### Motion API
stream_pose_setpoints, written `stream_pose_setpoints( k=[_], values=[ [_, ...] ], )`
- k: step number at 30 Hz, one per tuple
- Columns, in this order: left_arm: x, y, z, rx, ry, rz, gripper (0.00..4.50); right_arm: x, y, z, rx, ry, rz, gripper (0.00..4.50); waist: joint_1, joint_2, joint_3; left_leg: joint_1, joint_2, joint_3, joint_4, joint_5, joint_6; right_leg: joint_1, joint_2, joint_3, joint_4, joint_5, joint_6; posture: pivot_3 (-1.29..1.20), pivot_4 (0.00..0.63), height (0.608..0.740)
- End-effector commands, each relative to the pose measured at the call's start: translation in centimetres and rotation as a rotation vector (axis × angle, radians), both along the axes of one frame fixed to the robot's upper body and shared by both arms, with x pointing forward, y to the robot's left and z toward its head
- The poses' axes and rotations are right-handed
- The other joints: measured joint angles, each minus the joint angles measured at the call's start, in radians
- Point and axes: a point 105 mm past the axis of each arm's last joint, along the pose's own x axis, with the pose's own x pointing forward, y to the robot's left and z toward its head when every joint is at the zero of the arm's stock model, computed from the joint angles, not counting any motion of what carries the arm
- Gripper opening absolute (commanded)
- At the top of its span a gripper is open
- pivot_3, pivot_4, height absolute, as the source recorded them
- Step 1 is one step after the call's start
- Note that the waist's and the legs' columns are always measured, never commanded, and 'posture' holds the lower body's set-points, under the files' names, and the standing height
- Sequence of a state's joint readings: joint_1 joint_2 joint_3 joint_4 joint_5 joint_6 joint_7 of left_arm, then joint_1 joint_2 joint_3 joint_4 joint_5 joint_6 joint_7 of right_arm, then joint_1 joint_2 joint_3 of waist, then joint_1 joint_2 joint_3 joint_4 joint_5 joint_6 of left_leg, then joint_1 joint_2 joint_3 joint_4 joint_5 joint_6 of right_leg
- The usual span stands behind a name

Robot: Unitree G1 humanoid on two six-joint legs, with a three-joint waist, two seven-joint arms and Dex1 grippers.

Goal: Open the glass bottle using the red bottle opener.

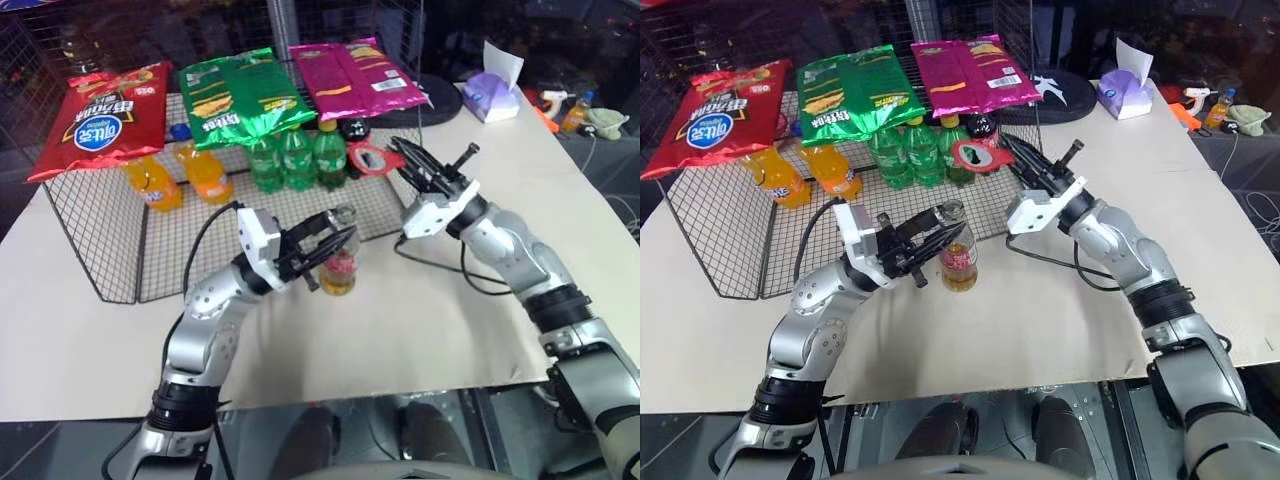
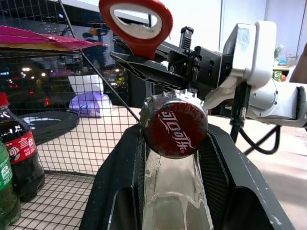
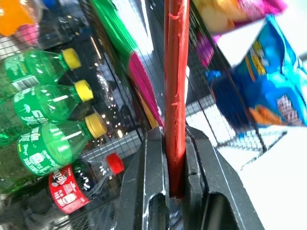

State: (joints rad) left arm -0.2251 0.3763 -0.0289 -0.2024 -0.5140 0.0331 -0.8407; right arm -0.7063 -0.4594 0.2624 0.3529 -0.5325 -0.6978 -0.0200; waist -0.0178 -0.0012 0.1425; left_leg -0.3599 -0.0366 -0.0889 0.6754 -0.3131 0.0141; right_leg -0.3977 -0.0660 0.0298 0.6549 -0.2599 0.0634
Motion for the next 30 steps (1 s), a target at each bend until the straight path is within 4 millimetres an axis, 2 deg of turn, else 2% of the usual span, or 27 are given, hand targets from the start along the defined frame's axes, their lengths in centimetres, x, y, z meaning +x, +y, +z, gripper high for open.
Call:
stream_pose_setpoints(
  k=[1, 2, 4, 5, 8, 14, 24, 28, 30],
  values=[
    [0.5, 0.6, -2.3, 0.045, 0.088, 0.054, 1.19, -0.1, -0.5, 1.1, 0.085, 0.004, -0.005, 0.00, 0.000, 0.000, 0.000, 0.000, 0.000, 0.000, 0.000, 0.000, 0.000, 0.000, 0.000, 0.000, 0.000, 0.000, 0.000, 0.00, 0.150, 0.740],
    [0.4, 0.6, -2.4, 0.044, 0.091, 0.054, 1.19, -0.1, -0.5, 1.0, 0.094, 0.013, -0.006, 0.00, 0.000, 0.000, 0.000, 0.000, 0.000, 0.000, 0.000, 0.000, 0.000, 0.000, 0.000, 0.000, 0.000, 0.000, 0.000, 0.00, 0.150, 0.740],
    [0.4, 0.6, -2.4, 0.041, 0.095, 0.056, 2.06, -0.1, -0.5, 0.9, 0.099, 0.023, -0.007, 0.00, 0.000, 0.000, 0.000, 0.000, 0.000, 0.000, 0.000, 0.000, 0.000, 0.000, 0.000, 0.000, 0.000, 0.000, 0.000, 0.00, 0.150, 0.740],
    [0.4, 0.6, -2.5, 0.043, 0.094, 0.059, 2.24, -0.1, -0.5, 0.8, 0.098, 0.025, -0.007, 0.00, 0.000, 0.001, 0.001, 0.000, 0.000, 0.000, 0.000, 0.000, 0.000, 0.000, 0.000, 0.000, 0.000, 0.000, 0.000, 0.00, 0.150, 0.740],
    [0.5, 0.6, -2.6, 0.055, 0.088, 0.069, 3.41, -0.1, -0.4, 0.7, 0.100, 0.034, -0.007, 0.00, -0.001, 0.000, 0.003, -0.003, 0.000, 0.001, -0.001, 0.000, 0.000, -0.004, 0.001, 0.001, 0.000, 0.000, 0.000, 0.00, 0.150, 0.740],
    [0.3, 0.6, -2.8, 0.059, 0.088, 0.065, 3.41, 0.0, -0.7, 0.7, 0.103, 0.040, -0.014, 0.00, -0.002, -0.001, 0.003, -0.012, 0.000, 0.003, -0.002, 0.000, -0.001, -0.014, 0.000, 0.003, 0.001, 0.000, 0.000, 0.00, 0.150, 0.740],
    [-0.1, 0.5, -2.7, 0.065, 0.091, 0.044, 3.41, -0.1, -1.1, 0.2, 0.133, 0.084, -0.014, 0.00, -0.003, -0.001, 0.003, -0.012, 0.000, 0.004, -0.003, 0.000, -0.001, -0.015, 0.000, 0.004, 0.001, 0.000, 0.000, 0.00, 0.150, 0.740],
    [-0.4, 0.5, -2.7, 0.068, 0.094, 0.034, 3.41, -0.3, -1.1, -0.6, 0.147, 0.167, 0.010, 0.00, -0.003, -0.001, 0.003, -0.012, 0.001, 0.004, -0.003, 0.000, -0.001, -0.015, 0.000, 0.004, 0.001, 0.000, 0.000, 0.00, 0.150, 0.740],
    [-0.6, 0.5, -2.7, 0.073, 0.097, 0.025, 3.41, -0.4, -1.1, -1.6, 0.181, 0.272, 0.033, 0.00, -0.003, -0.001, 0.003, -0.012, 0.001, 0.004, -0.003, 0.000, -0.001, -0.015, 0.000, 0.004, 0.001, 0.000, 0.000, 0.00, 0.150, 0.740]
  ],
)
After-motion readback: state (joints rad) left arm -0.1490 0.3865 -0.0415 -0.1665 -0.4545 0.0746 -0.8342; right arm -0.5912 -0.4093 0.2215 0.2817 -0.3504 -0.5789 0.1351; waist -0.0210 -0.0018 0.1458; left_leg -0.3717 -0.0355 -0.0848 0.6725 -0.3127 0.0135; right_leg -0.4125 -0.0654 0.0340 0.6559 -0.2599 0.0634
